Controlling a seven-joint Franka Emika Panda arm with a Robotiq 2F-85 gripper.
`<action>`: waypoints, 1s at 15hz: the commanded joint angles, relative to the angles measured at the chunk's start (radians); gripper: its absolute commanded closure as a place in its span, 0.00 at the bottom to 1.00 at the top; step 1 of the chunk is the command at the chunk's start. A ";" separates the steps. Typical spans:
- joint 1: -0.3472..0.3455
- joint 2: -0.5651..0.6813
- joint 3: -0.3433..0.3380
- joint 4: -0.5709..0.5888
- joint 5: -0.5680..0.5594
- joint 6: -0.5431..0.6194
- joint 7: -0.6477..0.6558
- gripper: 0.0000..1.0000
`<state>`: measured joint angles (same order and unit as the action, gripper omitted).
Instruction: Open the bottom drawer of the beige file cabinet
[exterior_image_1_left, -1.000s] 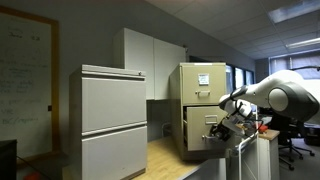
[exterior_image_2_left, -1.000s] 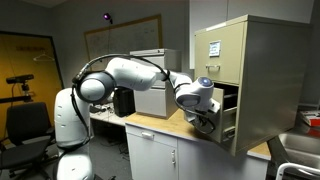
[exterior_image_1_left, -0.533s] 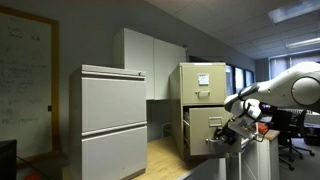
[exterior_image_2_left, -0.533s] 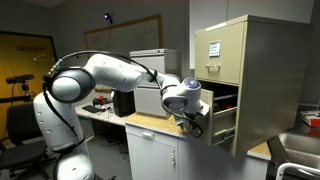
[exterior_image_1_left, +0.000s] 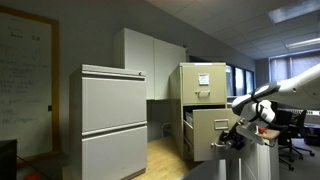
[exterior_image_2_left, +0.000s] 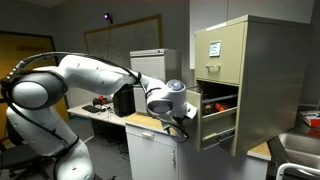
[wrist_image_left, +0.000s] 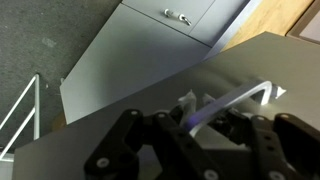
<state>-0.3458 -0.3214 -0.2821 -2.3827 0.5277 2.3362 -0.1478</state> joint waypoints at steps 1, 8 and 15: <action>0.047 -0.076 -0.007 -0.092 -0.084 -0.075 0.004 0.95; 0.051 -0.117 -0.019 -0.102 -0.155 -0.095 0.050 0.42; 0.006 -0.187 0.043 -0.086 -0.389 0.021 0.236 0.00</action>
<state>-0.3419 -0.4331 -0.2772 -2.4696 0.2023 2.3417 0.0755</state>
